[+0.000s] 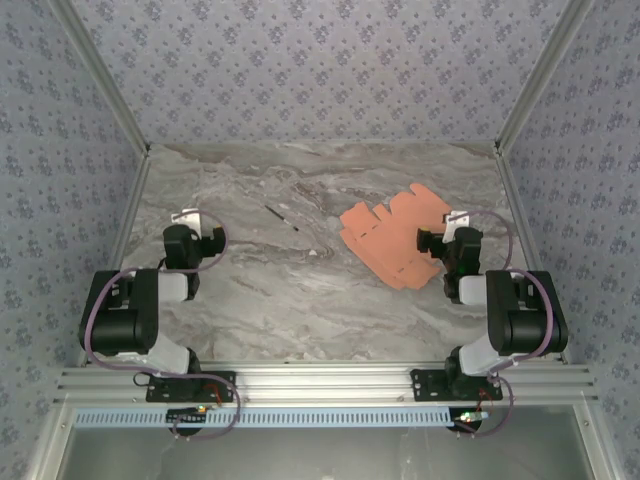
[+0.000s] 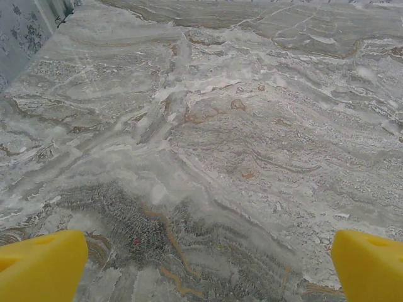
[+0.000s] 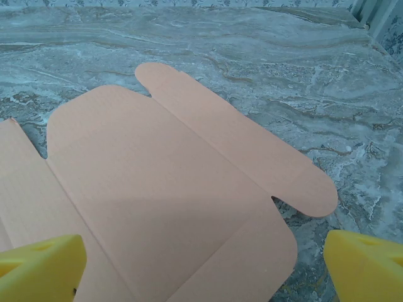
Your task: Fold the paper box
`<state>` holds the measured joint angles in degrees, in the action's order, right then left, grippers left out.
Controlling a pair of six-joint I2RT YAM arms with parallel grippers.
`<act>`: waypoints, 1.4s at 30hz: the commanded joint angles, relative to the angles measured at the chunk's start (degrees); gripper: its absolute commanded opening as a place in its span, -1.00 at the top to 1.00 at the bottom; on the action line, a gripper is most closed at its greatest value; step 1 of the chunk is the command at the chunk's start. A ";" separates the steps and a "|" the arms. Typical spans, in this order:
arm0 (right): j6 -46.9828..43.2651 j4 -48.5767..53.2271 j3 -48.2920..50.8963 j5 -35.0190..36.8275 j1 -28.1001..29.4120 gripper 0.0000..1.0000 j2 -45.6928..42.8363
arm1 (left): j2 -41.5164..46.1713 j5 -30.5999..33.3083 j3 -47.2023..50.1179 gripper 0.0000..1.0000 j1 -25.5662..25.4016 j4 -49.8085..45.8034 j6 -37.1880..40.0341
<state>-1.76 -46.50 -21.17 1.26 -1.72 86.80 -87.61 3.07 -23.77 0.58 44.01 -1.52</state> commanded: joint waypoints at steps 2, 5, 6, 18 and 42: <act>0.18 0.51 -1.24 0.23 0.18 -0.98 0.39 | -0.22 0.71 0.21 -0.98 -0.14 2.57 0.16; 0.18 0.45 -1.25 0.22 0.14 -0.98 0.35 | -0.19 0.71 0.23 -0.98 -0.14 2.62 0.11; 0.18 0.49 -1.24 0.18 0.14 -0.98 0.44 | -0.26 0.70 0.15 -0.99 -0.14 2.57 0.16; 0.19 0.48 -1.28 0.23 0.16 -0.98 0.30 | -0.23 0.71 0.16 -0.98 -0.16 2.58 0.09; 5.10 20.63 -6.96 7.84 0.04 -0.98 -12.58 | 12.50 4.38 -8.76 -0.99 0.12 -22.28 -6.37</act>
<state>-0.03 -35.31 -24.36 5.21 -1.74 80.86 -81.69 4.91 -27.88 0.62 31.29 -3.20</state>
